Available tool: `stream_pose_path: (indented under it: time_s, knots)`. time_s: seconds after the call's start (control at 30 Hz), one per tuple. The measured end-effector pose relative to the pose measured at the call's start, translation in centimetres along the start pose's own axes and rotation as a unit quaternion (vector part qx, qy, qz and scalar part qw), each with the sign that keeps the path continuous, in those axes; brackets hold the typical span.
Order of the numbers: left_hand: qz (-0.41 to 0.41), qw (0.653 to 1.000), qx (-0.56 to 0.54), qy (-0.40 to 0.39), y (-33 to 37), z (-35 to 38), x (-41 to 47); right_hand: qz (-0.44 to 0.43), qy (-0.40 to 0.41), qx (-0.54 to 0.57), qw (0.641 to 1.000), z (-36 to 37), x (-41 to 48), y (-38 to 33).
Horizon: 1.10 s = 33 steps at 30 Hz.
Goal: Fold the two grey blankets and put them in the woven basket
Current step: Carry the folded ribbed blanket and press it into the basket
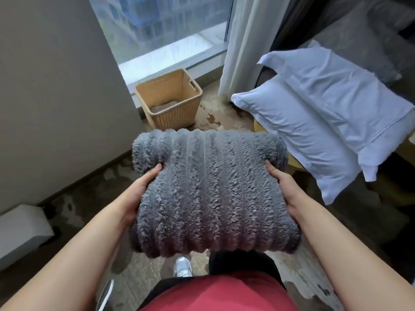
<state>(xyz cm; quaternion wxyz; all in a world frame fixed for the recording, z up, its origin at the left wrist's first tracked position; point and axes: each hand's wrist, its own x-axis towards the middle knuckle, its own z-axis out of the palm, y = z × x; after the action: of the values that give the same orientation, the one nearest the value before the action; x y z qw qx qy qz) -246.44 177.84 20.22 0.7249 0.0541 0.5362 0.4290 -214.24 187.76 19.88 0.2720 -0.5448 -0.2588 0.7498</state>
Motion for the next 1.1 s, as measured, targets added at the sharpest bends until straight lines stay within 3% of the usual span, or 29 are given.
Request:
stream_pose_path:
  time_s: [0.27, 0.57, 1.1]
  knots:
    - [0.012, 0.997, -0.044, 0.059, 14.1, 1.8, 14.2, 0.038, -0.034, -0.044, 0.998, 4.4, 19.5, -13.3]
    - [0.017, 0.984, -0.135, 0.111, 27.2, 1.3, 23.5, 0.099, -0.101, -0.074, 0.987, 13.0, 36.1, -27.0]
    - [-0.082, 0.975, -0.169, 0.114, 44.9, -8.6, 48.2, 0.189, -0.043, -0.120, 0.974, 22.9, 65.0, -33.4]
